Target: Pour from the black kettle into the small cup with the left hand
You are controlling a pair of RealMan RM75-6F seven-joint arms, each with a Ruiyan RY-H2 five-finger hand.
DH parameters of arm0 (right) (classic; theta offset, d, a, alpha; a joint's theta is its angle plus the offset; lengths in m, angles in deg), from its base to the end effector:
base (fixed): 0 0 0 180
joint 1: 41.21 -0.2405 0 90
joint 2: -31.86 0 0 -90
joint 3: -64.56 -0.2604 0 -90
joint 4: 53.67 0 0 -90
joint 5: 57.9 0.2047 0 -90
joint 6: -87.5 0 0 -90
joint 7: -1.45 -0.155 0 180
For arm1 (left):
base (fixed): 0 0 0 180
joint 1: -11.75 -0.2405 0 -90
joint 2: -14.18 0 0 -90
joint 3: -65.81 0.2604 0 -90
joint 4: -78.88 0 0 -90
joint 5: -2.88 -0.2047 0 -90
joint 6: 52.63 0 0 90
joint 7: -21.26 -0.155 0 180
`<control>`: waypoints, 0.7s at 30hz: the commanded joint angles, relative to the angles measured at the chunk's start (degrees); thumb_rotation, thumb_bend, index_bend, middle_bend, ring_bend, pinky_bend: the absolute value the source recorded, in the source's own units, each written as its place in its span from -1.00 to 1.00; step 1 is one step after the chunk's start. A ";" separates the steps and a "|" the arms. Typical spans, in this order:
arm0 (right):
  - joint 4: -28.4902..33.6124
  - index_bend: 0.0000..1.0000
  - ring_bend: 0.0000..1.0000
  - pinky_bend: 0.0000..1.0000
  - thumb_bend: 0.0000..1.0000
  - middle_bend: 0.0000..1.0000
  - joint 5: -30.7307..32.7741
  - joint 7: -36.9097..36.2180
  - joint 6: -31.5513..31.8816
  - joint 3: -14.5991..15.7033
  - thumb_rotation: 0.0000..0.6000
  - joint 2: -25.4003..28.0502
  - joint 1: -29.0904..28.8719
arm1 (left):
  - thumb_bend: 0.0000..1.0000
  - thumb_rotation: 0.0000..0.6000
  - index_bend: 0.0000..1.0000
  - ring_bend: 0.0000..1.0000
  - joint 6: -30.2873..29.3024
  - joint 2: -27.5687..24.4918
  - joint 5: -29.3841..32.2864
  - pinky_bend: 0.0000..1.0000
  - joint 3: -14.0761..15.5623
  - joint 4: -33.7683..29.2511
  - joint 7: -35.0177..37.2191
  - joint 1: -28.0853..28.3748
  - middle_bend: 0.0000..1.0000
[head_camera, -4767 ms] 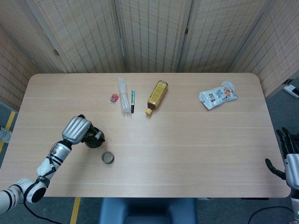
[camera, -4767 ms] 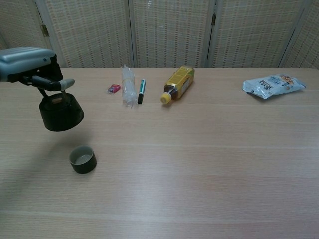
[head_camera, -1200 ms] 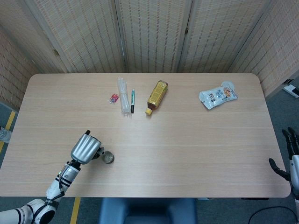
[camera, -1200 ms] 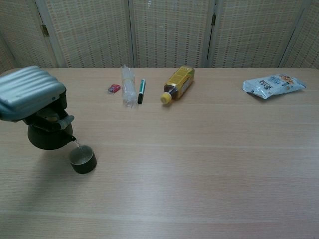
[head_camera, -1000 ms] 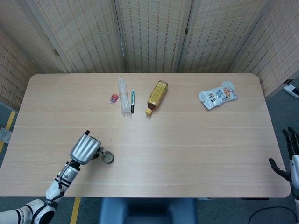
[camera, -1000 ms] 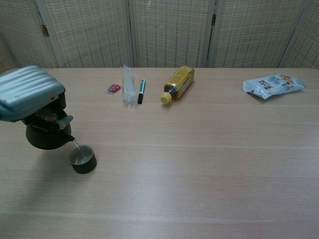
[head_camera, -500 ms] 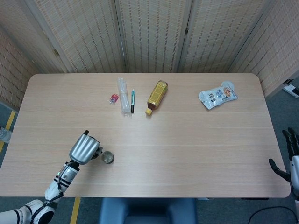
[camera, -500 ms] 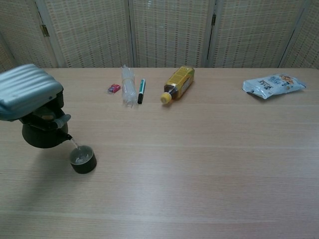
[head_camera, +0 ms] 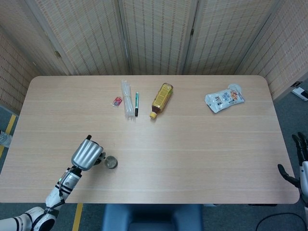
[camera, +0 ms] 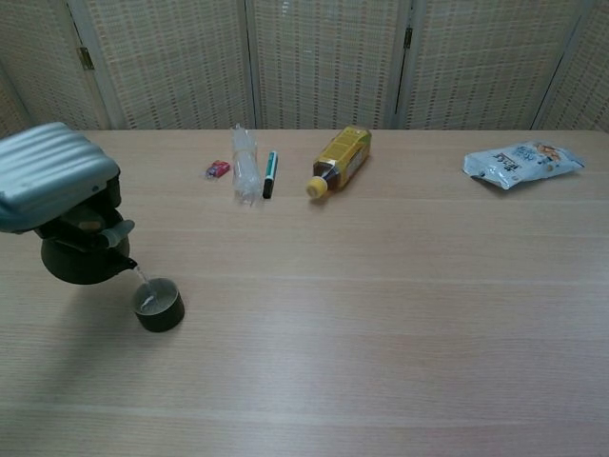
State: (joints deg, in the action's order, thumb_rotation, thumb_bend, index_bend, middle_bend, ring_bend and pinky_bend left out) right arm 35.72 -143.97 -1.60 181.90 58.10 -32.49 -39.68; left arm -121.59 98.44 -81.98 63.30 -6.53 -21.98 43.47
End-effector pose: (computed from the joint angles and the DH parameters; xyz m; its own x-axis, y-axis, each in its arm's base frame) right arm -0.3261 -0.1662 0.2017 0.3960 0.1811 0.9002 -0.9183 0.0837 0.3870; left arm -0.1888 0.2992 0.0193 0.8109 -0.1554 0.5642 0.4491 -0.4528 -0.7702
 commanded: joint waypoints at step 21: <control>-0.25 -1.00 -0.58 -0.97 -0.42 -0.84 -0.08 -0.37 0.26 -0.04 1.00 0.08 0.26 | 0.34 0.42 1.00 0.93 0.01 -0.26 -0.37 0.11 -0.11 -1.14 -0.78 -0.14 1.00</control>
State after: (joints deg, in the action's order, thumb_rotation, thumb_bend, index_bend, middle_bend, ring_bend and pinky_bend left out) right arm 35.47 -144.05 -1.97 182.15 58.06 -32.41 -39.42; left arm -121.55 98.18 -82.29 63.19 -7.67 -22.80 43.33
